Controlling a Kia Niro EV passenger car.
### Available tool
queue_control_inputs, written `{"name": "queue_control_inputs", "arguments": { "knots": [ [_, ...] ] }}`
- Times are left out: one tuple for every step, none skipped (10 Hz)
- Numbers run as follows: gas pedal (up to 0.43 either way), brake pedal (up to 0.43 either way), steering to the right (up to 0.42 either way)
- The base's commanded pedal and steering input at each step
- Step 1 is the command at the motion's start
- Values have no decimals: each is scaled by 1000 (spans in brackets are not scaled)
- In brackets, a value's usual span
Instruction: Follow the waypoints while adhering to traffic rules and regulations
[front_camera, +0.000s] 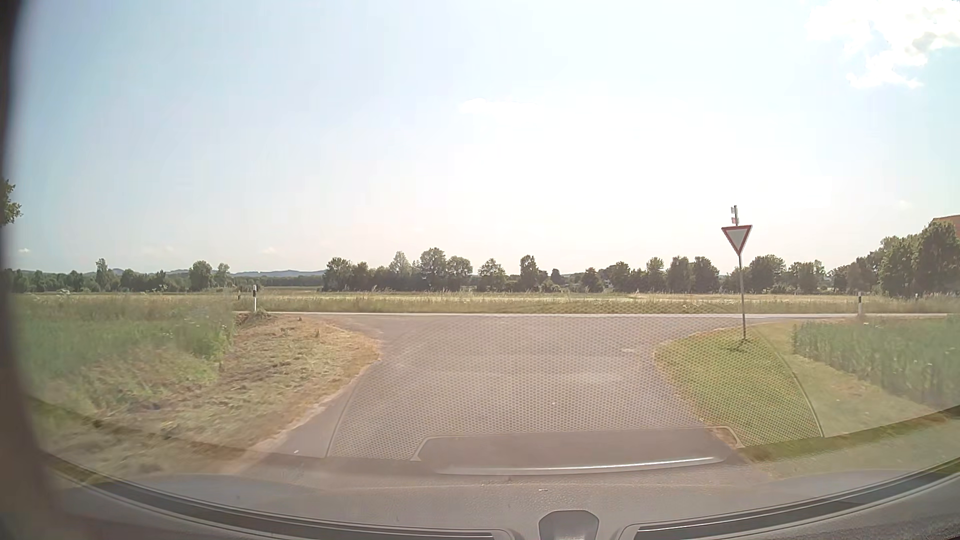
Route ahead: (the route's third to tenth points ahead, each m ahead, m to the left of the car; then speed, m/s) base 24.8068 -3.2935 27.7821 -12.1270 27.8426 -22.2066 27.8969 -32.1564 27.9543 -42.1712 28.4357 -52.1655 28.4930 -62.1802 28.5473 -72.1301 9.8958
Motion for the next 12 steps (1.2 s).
{"name": "queue_control_inputs", "arguments": {
  "knots": [
    [0, 293, -6],
    [0, 299, -4],
    [0, 311, 1],
    [0, 323, 15],
    [0, 329, 27],
    [0, 335, 43],
    [0, 335, 59],
    [0, 329, 69],
    [0, 335, 85],
    [0, 335, 101],
    [0, 317, 116],
    [0, 311, 132]
  ]
}}
